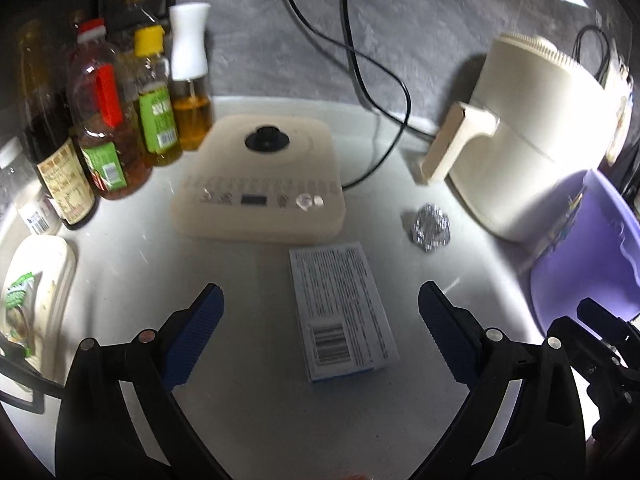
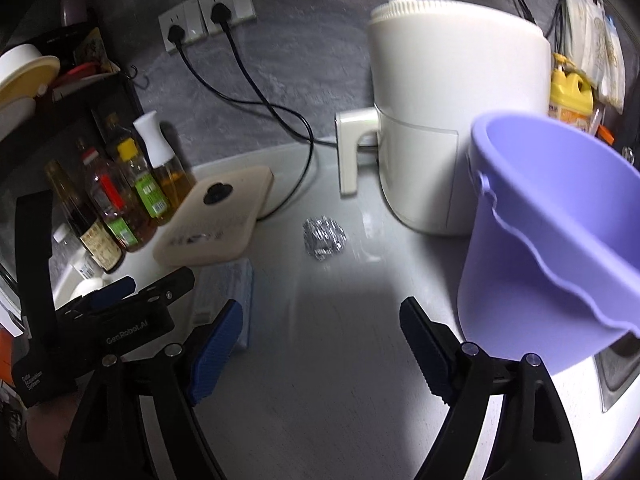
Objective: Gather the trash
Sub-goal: 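Move both tools back over the medicine box and foil ball, then grasp the blue-and-white box with the left gripper while the right grasps the foil ball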
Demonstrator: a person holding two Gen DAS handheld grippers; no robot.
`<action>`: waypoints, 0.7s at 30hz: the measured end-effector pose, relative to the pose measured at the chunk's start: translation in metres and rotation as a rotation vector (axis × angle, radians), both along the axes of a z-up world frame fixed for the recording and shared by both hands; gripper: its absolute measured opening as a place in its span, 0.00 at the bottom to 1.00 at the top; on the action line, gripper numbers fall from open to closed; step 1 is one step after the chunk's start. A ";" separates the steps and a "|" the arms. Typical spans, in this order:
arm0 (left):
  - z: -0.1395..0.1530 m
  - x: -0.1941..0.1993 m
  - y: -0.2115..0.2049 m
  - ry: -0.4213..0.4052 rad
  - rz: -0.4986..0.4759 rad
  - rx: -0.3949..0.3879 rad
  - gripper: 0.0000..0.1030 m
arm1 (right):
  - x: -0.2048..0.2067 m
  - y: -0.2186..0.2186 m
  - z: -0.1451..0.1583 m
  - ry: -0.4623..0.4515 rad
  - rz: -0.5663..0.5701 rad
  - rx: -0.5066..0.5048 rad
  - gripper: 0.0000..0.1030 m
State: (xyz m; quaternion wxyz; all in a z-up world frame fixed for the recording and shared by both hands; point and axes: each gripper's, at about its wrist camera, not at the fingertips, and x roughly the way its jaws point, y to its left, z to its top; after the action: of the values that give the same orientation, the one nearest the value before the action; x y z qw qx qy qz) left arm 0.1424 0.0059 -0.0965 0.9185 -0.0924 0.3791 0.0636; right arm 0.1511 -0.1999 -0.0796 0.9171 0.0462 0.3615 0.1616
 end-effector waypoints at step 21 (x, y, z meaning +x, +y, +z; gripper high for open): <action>-0.052 0.018 -0.020 0.101 -0.012 0.027 0.66 | -0.007 -0.020 -0.037 0.082 -0.047 -0.046 0.73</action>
State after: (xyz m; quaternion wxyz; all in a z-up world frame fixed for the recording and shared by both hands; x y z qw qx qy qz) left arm 0.1605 -0.0138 -0.1484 0.8996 -0.0746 0.4248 0.0679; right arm 0.1439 -0.2195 -0.1163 0.9058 0.0402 0.4013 0.1299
